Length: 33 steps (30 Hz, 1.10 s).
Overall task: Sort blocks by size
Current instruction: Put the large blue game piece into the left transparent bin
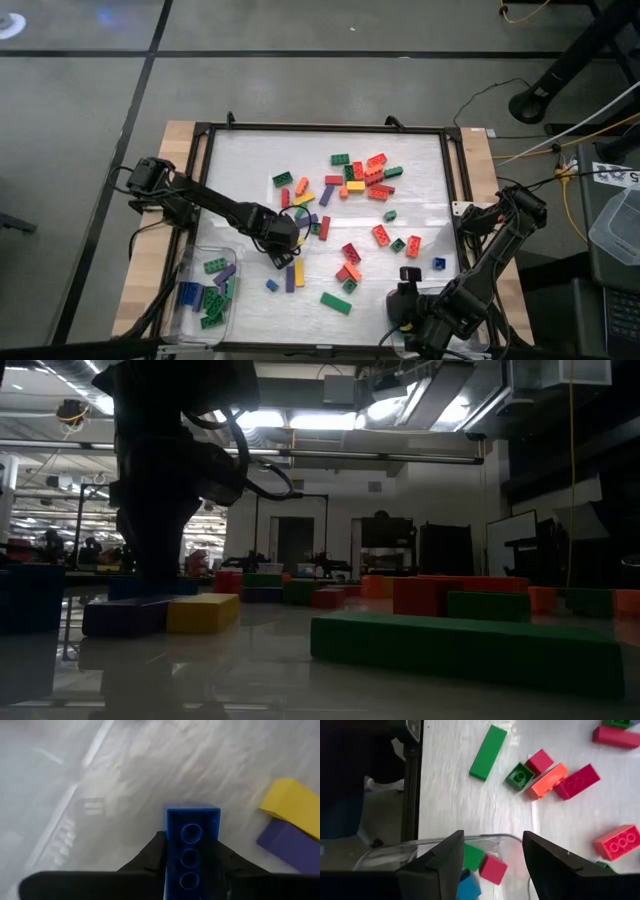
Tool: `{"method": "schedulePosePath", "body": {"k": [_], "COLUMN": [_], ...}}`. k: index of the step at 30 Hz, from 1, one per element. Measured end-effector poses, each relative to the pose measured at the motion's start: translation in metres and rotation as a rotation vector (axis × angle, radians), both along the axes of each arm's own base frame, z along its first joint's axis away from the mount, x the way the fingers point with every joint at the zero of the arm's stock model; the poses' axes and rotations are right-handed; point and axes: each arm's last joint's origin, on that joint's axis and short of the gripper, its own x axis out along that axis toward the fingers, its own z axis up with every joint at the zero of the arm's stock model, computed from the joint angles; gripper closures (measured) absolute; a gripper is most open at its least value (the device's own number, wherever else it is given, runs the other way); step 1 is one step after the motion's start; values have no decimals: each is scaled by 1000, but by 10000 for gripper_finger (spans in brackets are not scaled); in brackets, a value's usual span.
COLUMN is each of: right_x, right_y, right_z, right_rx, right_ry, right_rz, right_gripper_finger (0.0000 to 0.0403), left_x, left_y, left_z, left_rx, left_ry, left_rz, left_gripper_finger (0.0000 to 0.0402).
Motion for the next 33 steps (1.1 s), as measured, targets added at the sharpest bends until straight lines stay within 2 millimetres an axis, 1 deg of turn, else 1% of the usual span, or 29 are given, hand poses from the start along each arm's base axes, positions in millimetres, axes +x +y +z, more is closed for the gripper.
{"method": "schedulePosePath", "body": {"k": [3,5,10,14,16,18,20,23,25,27,30,33], "right_x": [1,1,8,24,34,44,52,61,66,69,74,76], "right_y": [0,-1,-2,-5,-8,-12,-17,-26,-31,-35,-40,-43], "right_z": [0,1,4,8,11,12,12,12,11,10,10,10], "right_rx": [-22,-47,-141,-187,-197,-190,-170,-116,-87,-66,-40,-29], "right_ry": [-18,-43,-154,-240,-278,-302,-293,-253,-228,-213,-196,-188], "right_rz": [12,17,54,123,159,183,211,229,234,234,233,229], "right_gripper_finger": [200,200,201,201,201,201,201,201,201,201,201,201], "left_x": [-1,-1,-6,-16,-26,-40,-58,-87,-104,-116,-127,-134], "left_y": [-1,-1,-3,-8,-13,-18,-24,-31,-35,-38,-44,-50], "left_z": [4,11,38,69,83,96,108,118,121,121,119,113], "left_rx": [-19,-40,-156,-350,-457,-533,-569,-581,-558,-504,-452,-426], "left_ry": [-7,-26,-99,-171,-173,-144,-97,22,98,155,231,276], "left_rz": [-21,-26,-74,-140,-157,-156,-143,-83,-6,72,108,123], "left_gripper_finger": [336,336,330,328,331,331,329,321,315,306,284,252]}}
